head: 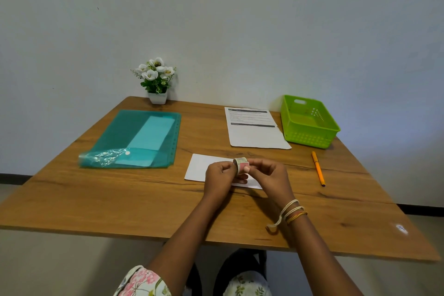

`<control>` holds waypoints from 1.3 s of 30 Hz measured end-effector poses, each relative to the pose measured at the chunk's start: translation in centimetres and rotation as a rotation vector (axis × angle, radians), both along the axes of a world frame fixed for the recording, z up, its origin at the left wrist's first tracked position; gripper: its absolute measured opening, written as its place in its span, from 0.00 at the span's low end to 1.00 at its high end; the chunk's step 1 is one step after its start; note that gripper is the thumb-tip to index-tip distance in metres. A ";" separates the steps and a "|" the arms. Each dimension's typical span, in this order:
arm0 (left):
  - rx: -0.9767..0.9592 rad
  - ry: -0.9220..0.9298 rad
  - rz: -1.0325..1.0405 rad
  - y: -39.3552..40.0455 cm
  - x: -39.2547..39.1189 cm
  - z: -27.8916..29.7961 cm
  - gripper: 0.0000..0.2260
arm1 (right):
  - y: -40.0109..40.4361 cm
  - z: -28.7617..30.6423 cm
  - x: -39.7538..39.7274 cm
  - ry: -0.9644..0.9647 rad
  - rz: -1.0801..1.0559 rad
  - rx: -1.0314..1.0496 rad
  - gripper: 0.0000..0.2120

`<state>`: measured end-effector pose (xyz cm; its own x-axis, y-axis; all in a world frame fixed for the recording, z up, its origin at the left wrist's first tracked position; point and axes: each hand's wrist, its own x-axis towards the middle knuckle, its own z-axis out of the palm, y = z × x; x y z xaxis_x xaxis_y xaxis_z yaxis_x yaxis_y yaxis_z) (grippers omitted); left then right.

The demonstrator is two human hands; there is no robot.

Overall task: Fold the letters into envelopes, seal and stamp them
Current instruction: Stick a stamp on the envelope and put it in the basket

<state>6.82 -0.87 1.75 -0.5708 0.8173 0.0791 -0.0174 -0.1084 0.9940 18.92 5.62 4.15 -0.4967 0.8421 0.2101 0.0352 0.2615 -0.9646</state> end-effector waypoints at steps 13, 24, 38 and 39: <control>-0.069 0.000 -0.001 0.1 -0.5 0.4 0.09 | 0.3 1.5 -0.4 -0.214 -0.054 0.008 0.07; -0.082 -0.036 -0.056 -0.1 -0.9 0.8 0.11 | 0.3 1.9 -0.7 -0.213 -0.052 0.038 0.05; -0.245 -0.056 -0.088 1.1 -1.5 0.7 0.08 | 0.2 1.1 -0.3 -0.124 0.030 -0.123 0.10; -0.253 -0.053 -0.082 1.1 -1.6 0.7 0.08 | 0.2 1.0 -0.3 -0.122 0.043 -0.157 0.10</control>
<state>5.26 0.23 2.48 -0.4994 0.8512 -0.1616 -0.0685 0.1471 0.9867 18.60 5.82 5.18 -0.5470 0.8370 0.0136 0.1467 0.1118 -0.9828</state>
